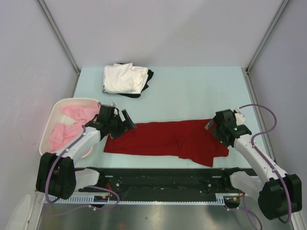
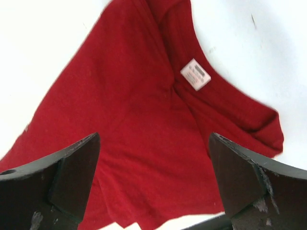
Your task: Fold and stack the t-shirts
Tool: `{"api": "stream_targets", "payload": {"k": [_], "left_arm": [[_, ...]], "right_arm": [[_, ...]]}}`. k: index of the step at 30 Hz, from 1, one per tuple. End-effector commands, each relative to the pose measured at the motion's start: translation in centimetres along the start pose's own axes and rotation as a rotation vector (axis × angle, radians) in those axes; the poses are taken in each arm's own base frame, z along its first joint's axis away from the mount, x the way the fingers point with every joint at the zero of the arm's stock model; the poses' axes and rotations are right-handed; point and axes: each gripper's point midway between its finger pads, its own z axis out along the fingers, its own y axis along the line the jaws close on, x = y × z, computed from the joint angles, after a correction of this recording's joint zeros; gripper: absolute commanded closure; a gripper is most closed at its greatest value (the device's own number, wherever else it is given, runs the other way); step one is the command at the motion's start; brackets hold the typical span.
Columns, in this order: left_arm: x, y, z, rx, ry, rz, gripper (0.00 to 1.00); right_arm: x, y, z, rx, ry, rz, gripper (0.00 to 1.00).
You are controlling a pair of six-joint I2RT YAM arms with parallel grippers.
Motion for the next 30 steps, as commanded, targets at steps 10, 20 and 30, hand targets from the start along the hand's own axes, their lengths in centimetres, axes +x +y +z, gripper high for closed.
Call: {"api": "stream_targets", "payload": {"k": [10, 20, 30], "left_arm": [[2.5, -2.8, 0.9, 0.118, 0.055, 0.046, 0.02], [3.2, -2.2, 1.0, 0.099, 0.079, 0.071, 0.02], [3.3, -1.7, 1.4, 0.071, 0.093, 0.077, 0.02]], "right_arm": [[6.5, -3.4, -2.3, 0.126, 0.091, 0.079, 0.0], [8.9, -4.9, 0.5, 0.151, 0.124, 0.114, 0.0], [9.3, -4.7, 2.5, 0.127, 0.124, 0.121, 0.25]]}}
